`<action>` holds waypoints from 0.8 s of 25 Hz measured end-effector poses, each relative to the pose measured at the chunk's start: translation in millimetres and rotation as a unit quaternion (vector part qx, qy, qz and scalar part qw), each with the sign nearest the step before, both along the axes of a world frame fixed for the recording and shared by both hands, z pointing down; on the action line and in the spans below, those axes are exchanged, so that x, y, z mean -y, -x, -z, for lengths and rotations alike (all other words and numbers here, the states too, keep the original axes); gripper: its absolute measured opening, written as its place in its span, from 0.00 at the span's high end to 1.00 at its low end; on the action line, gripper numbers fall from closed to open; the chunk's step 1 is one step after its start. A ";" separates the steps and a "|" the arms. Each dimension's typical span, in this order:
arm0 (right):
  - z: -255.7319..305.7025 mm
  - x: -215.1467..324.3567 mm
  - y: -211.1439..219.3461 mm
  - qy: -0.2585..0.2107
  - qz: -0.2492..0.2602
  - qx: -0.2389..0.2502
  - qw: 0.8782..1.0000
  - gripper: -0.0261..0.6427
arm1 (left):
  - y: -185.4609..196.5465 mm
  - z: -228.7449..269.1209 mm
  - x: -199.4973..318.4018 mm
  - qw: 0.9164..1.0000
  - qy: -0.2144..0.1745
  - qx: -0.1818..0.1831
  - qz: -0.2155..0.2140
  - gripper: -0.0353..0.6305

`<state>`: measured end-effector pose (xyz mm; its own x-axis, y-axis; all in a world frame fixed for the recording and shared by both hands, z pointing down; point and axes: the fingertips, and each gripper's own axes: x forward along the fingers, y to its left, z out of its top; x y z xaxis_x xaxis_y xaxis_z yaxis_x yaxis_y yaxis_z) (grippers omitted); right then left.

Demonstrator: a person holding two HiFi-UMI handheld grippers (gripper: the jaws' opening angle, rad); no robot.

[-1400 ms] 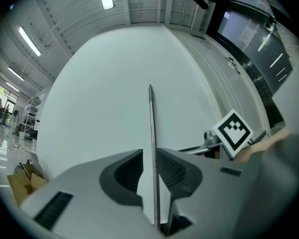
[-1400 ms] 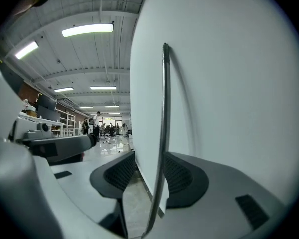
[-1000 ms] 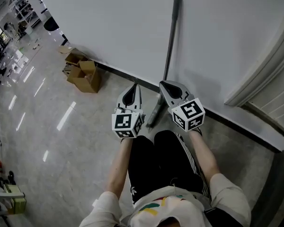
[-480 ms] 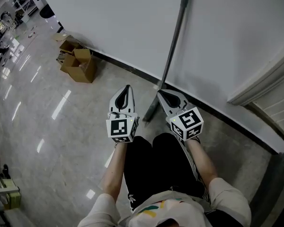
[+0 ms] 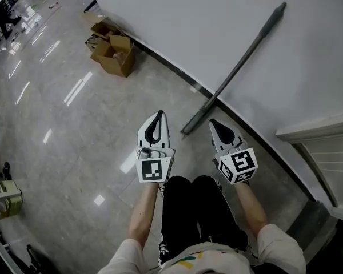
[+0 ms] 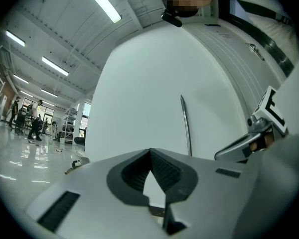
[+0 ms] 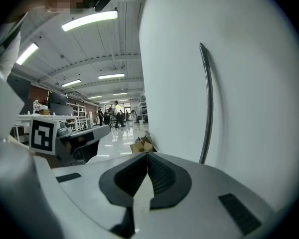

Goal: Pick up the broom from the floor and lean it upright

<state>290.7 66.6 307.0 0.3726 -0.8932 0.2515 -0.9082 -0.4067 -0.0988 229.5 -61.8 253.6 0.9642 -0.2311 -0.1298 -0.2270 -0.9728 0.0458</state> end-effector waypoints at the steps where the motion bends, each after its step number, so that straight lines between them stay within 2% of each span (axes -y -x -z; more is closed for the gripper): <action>1: 23.9 4.3 1.7 0.004 0.004 0.007 1.000 0.94 | 7.9 23.0 5.5 1.000 0.007 0.001 0.013 0.88; 4: 113.1 14.0 10.4 0.000 0.016 0.019 1.000 0.94 | 30.2 104.6 19.0 0.999 0.007 0.014 0.046 0.88; 7: 230.3 10.4 33.9 -0.002 0.025 0.014 1.000 0.94 | 57.8 216.5 18.9 0.998 0.007 0.011 0.065 0.88; 10: 340.3 -9.7 67.8 0.015 0.025 0.028 0.999 0.94 | 93.2 324.0 -2.0 0.997 0.016 0.021 0.074 0.88; 12: 395.8 -34.3 88.8 0.037 0.015 0.033 0.999 0.94 | 118.2 380.8 -28.3 0.996 0.014 0.041 0.074 0.88; 14: 443.4 -51.3 99.1 0.041 0.007 0.026 0.999 0.94 | 138.0 422.1 -43.8 0.995 0.008 0.058 0.079 0.88; 16: 478.4 -61.4 105.3 0.025 0.014 0.026 0.999 0.94 | 148.3 451.7 -52.2 0.995 0.003 0.055 0.084 0.88; 20: 502.3 -85.2 110.9 0.002 0.030 0.016 0.999 0.94 | 148.2 477.4 -76.4 0.997 -0.007 0.041 0.066 0.88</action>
